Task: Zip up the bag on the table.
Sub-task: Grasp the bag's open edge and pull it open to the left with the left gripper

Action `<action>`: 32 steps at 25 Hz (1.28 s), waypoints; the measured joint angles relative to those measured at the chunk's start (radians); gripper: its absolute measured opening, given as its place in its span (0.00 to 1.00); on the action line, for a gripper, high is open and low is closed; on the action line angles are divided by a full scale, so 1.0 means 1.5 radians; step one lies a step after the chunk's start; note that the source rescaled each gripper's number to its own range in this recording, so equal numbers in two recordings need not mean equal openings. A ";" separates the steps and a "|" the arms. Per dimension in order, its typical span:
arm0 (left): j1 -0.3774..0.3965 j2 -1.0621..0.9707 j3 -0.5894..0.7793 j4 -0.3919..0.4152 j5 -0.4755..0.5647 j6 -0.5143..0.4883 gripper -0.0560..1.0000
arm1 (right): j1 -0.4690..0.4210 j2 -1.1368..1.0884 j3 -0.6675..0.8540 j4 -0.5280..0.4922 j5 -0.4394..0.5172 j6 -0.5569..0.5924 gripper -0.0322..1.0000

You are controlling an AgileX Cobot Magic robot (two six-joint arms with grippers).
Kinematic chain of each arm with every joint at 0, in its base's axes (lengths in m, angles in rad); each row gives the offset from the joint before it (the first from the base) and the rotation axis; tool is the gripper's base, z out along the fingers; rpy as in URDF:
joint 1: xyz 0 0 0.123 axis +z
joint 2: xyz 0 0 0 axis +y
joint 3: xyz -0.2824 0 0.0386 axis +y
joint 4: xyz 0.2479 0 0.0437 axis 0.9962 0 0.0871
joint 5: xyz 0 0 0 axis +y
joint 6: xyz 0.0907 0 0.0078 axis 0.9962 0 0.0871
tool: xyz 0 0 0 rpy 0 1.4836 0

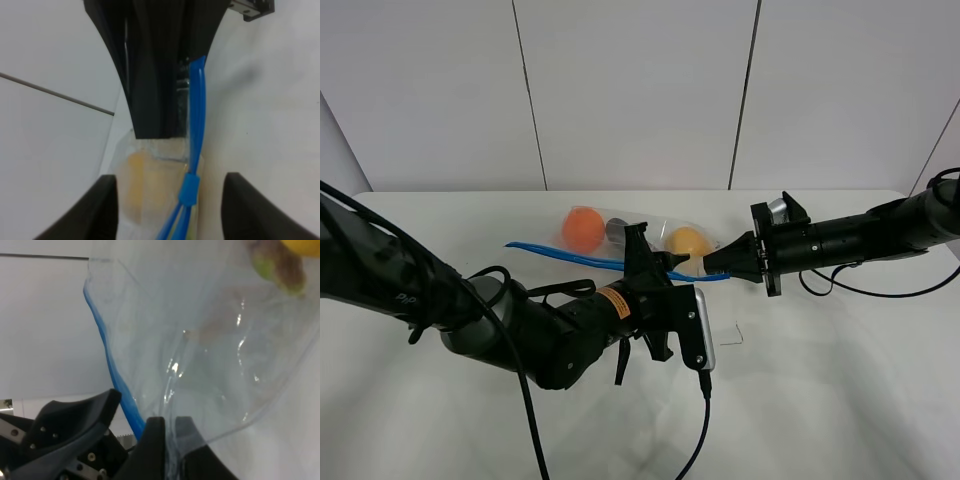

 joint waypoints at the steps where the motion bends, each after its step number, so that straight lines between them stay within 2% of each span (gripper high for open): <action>1: 0.000 0.000 0.000 0.002 0.000 0.000 0.58 | 0.000 0.000 0.000 0.000 0.000 0.000 0.03; 5: 0.000 0.000 0.000 0.021 0.000 0.000 0.50 | 0.000 0.000 0.000 0.000 0.000 0.000 0.03; 11: 0.000 0.000 0.000 0.036 0.000 0.000 0.48 | 0.000 0.000 0.000 0.000 0.000 0.000 0.03; 19: 0.000 0.000 0.000 0.037 0.000 0.000 0.25 | 0.000 0.000 0.000 0.000 0.000 0.000 0.03; 24: 0.000 0.000 0.000 0.037 0.000 0.000 0.19 | 0.000 0.000 0.000 0.001 0.000 0.000 0.03; 29: 0.000 0.000 0.000 0.038 0.000 0.000 0.09 | 0.000 0.000 0.000 0.003 0.000 0.000 0.03; 32: 0.000 0.000 0.000 0.038 0.000 0.000 0.08 | 0.000 0.000 0.000 0.003 0.000 0.000 0.03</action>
